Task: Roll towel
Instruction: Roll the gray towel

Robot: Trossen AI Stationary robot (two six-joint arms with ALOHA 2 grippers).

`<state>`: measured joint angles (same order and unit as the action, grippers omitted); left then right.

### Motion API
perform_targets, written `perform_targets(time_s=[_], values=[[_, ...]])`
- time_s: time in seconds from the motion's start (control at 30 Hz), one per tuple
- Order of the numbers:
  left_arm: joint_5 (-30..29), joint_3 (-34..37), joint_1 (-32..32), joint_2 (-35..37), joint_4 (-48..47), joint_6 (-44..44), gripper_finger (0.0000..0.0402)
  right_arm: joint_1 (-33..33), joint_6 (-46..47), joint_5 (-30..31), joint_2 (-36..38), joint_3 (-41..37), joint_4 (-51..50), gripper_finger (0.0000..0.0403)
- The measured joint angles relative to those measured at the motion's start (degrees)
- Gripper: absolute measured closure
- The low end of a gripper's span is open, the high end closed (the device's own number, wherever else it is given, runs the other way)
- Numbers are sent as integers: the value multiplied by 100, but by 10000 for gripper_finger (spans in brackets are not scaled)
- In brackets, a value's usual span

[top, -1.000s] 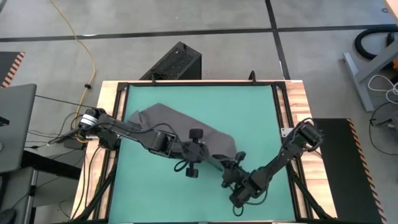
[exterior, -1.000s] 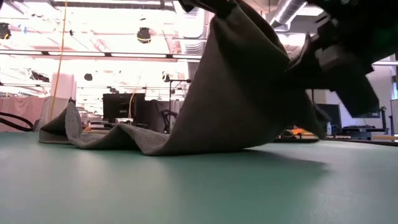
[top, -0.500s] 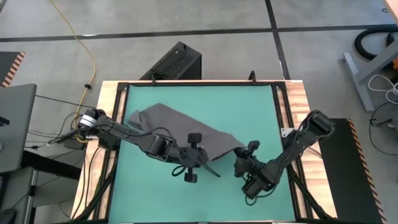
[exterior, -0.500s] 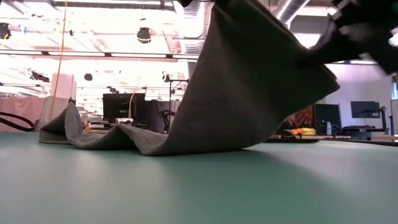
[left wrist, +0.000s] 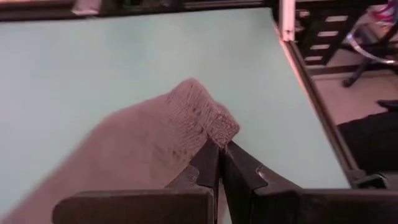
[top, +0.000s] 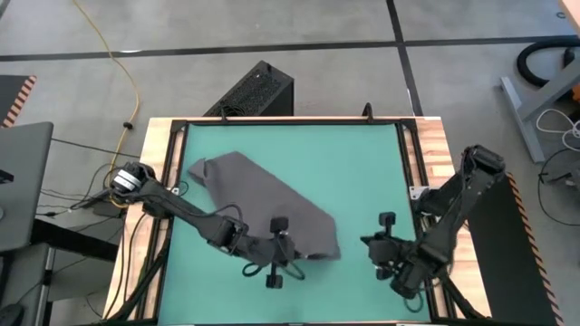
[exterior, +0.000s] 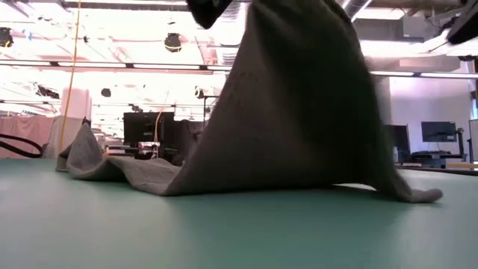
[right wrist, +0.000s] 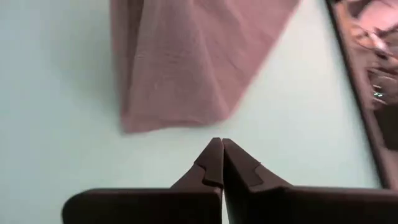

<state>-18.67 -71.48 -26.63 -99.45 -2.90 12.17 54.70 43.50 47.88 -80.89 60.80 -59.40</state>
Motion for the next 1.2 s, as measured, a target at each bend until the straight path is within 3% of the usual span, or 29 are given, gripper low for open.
perform_targets(time_s=[0.2, 0.47, 0.63, 0.77, 0.97, 1.2], values=[[-6, 789, -375, -3, 1015, 548, 401, 330, 73, 21, -181, 0, 981, 359], [-366, 980, -590, -3, 1184, 734, 401, 222, -467, -92, -861, -2, 1574, 303], [-370, 1183, -725, -1, 1189, 897, 401, 349, -466, -306, -869, -271, 1671, 275], [-431, 1486, -759, -1, 1721, 1055, 401, 278, -567, -614, -570, -781, 2615, 271], [-455, 1726, -750, -1, 2558, 809, 401, -77, -1754, -1300, -390, -1392, 4756, 273], [-209, 1724, -744, -1, 2686, 694, 401, -473, -2436, -1493, -465, -1438, 5051, 273]])
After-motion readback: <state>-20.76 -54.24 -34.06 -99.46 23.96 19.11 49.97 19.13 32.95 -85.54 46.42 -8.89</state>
